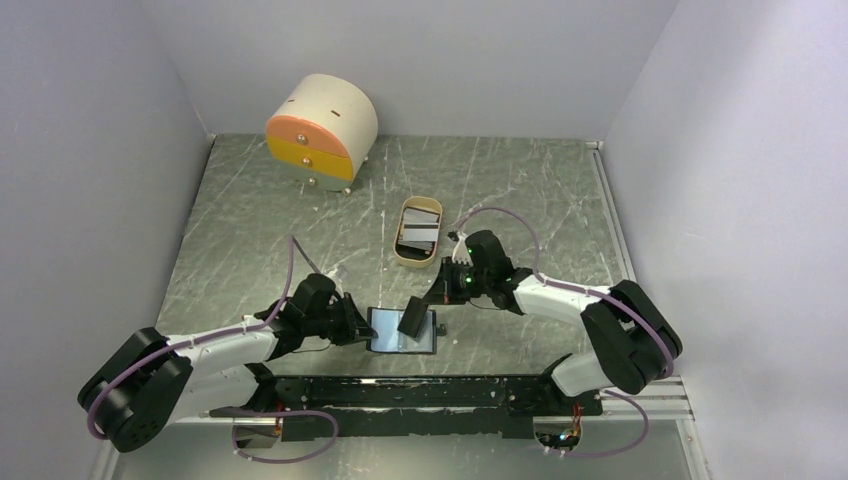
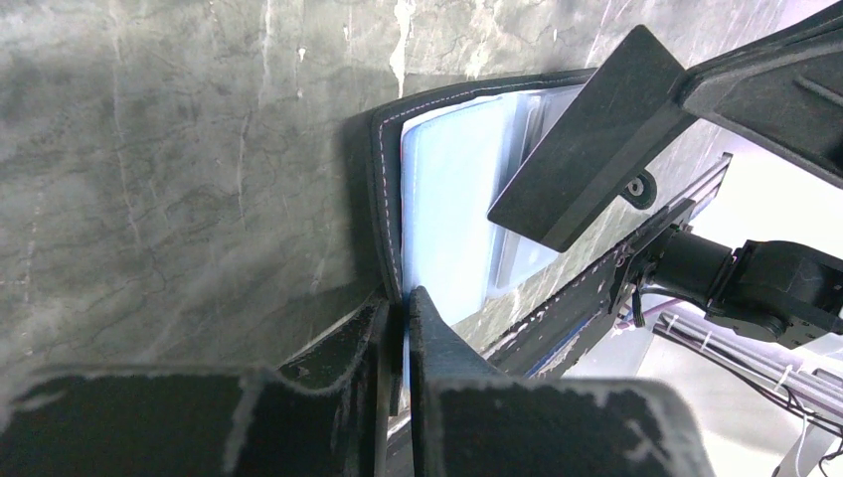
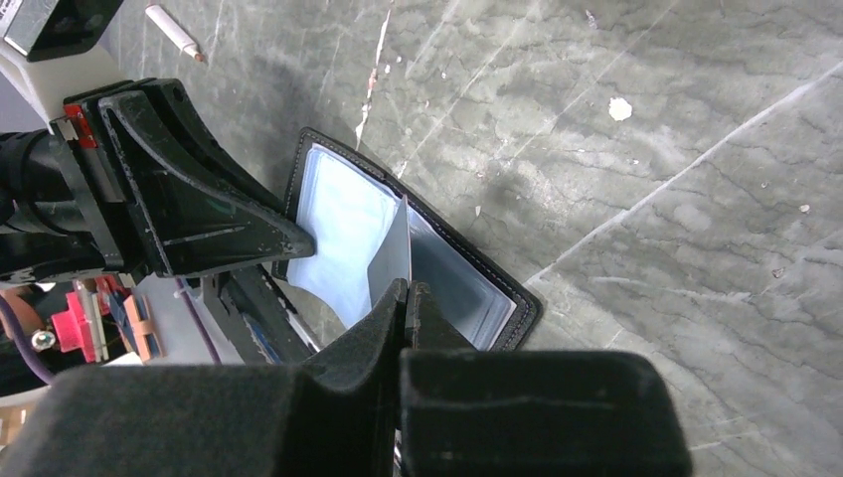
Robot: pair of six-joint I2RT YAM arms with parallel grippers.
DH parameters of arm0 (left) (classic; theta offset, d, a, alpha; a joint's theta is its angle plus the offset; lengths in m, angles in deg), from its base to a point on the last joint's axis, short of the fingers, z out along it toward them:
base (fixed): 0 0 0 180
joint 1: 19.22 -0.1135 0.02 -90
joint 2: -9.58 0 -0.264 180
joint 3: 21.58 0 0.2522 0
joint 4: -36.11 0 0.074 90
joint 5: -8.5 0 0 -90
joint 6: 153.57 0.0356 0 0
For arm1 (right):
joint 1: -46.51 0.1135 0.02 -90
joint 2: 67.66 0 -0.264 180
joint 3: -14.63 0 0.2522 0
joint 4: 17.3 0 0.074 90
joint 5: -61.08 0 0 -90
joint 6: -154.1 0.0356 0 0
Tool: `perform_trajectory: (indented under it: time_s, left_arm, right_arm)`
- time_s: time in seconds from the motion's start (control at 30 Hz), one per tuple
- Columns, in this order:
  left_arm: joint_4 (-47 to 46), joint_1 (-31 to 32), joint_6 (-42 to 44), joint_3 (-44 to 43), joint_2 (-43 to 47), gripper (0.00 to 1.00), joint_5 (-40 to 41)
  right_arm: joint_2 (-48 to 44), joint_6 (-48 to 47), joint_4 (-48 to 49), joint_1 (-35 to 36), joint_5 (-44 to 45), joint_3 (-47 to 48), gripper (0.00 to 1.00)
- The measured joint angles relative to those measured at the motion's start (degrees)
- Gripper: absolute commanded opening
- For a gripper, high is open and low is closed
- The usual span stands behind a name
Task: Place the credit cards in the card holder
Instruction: Insert the credit card into the card holder.
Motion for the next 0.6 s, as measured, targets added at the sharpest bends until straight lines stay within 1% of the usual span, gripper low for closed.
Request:
perform_trajectory:
  time_s: [0.6]
  left_arm:
    - [-0.2, 0.0, -0.2, 0.3, 0.0, 0.14, 0.0]
  right_arm:
    - [0.3, -3.0, -0.3, -0.6, -1.3, 0.0, 0.0]
